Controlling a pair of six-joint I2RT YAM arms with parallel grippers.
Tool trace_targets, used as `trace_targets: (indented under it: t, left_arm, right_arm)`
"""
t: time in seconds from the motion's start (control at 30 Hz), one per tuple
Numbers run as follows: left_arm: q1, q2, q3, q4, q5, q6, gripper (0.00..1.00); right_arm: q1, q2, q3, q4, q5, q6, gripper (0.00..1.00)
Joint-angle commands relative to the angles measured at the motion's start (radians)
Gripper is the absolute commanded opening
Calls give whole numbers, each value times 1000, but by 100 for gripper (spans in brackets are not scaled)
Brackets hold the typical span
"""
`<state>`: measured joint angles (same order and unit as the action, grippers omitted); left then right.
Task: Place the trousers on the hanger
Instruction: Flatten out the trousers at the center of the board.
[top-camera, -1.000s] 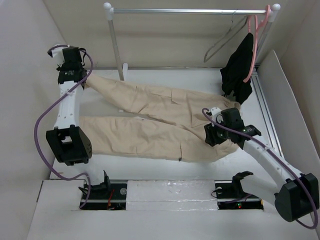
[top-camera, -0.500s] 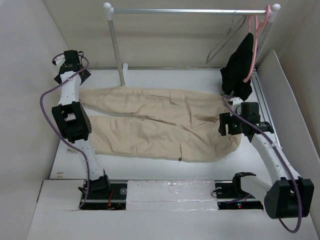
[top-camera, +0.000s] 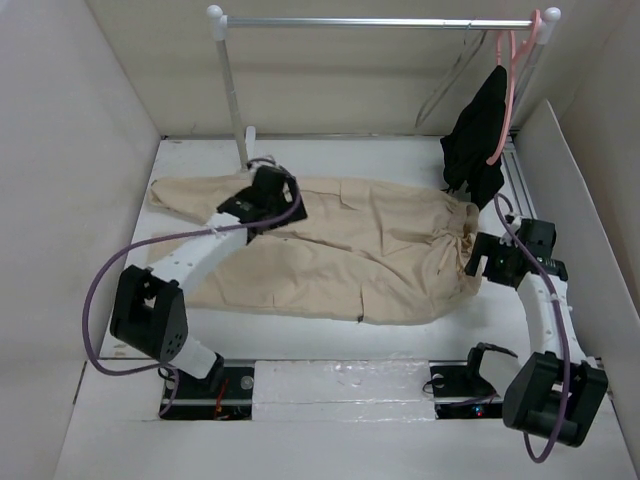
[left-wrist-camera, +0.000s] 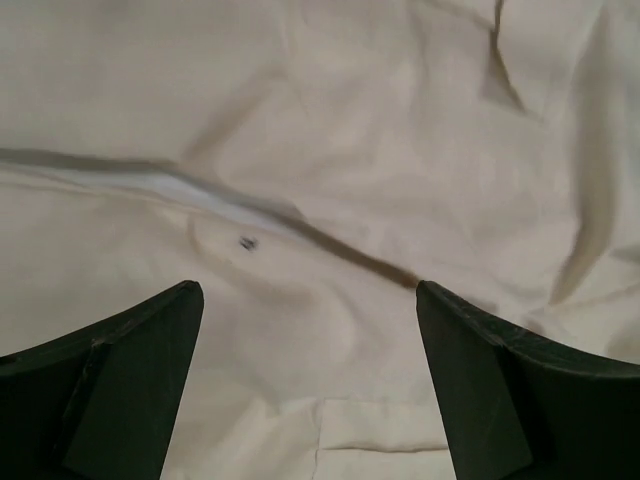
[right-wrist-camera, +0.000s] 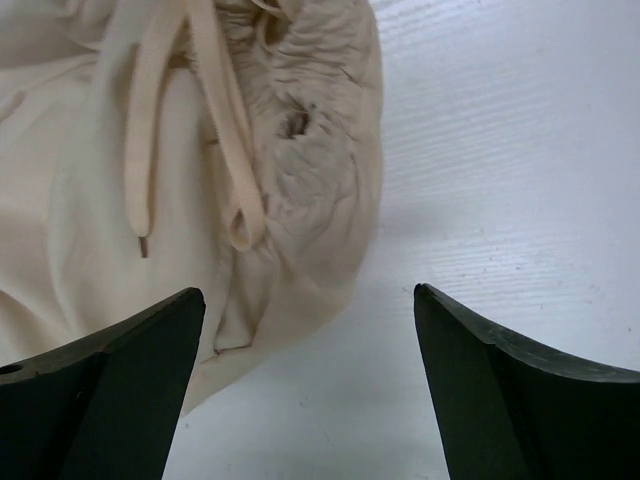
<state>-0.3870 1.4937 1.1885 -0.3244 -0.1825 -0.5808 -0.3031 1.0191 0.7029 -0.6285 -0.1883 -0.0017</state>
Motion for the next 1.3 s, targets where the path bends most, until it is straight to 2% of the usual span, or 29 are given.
trace_targets:
  t: [0.0, 0.1, 0.13, 0.2, 0.23, 0.27, 0.37, 0.4, 0.43, 0.5, 0.6, 0.63, 0.73, 0.97, 1.0, 1.03, 1.07, 1.1, 1.13, 1.2, 1.27]
  left_arm:
    - [-181, 35, -111, 13, -49, -20, 85]
    - [-193, 79, -162, 71, 7, -34, 85]
    - [-193, 112, -182, 85, 37, -39, 84]
    - [-193, 155, -191, 100, 52, -42, 82]
    - [-193, 163, -217, 104, 75, -45, 81]
    - [-193, 163, -217, 104, 75, -47, 80]
    - [-193, 126, -295, 114, 107, -51, 72]
    - [-193, 100, -335, 108, 112, -54, 72]
    - [-193, 83, -357, 102, 110, -57, 71]
    - [-193, 39, -401, 90, 123, -66, 67]
    - [-202, -24, -515, 85, 178, -86, 66]
    - [-202, -36, -538, 81, 211, -96, 66]
    - [-219, -108, -555, 32, 236, -117, 65]
    - [-230, -237, -598, -56, 396, -152, 72]
    - [-230, -268, -601, -71, 399, -155, 75]
    - [-239, -288, -589, -82, 381, -159, 78]
    - [-239, -305, -570, -106, 362, -163, 85]
    - [-239, -335, -541, -120, 310, -162, 90]
    - [-219, -354, -471, -130, 286, -159, 91]
    - [-181, -378, -393, -137, 203, -145, 89]
    - [-78, -380, -287, -133, 143, -137, 87]
  right_arm:
    - [-59, 7, -54, 12, -14, 71, 90]
    - [-90, 33, -120, 84, -46, 98, 90]
    - [-90, 45, -141, 184, -74, 103, 88]
    - [-102, 116, -164, 260, -115, 104, 77]
    - [-102, 177, -171, 371, -141, 100, 74]
    - [-102, 208, -180, 372, -169, 97, 74]
    - [-113, 283, -187, 426, -174, 109, 29]
    - [-113, 277, -190, 414, -159, 120, 10]
    - [-113, 256, -194, 356, -134, 133, 3]
    - [-113, 122, -207, 282, -51, 160, 0]
    - [-122, -38, -200, 100, 29, 178, 0]
    - [-148, -106, -188, -9, 36, 178, 0]
    - [-168, -111, -99, -175, 41, 140, 0]
    - [-168, -50, 153, -381, 182, 66, 0]
    - [-168, -42, 176, -398, 240, 71, 1]
    - [-168, -39, 219, -411, 265, 68, 9]
    - [-168, -30, 233, -401, 289, 51, 30]
    - [-168, -8, 248, -383, 294, 39, 73]
    - [-183, 2, 269, -363, 299, 32, 84]
    - [-194, 15, 326, -326, 261, 22, 100]
    - [-185, 19, 381, -275, 166, 14, 100]
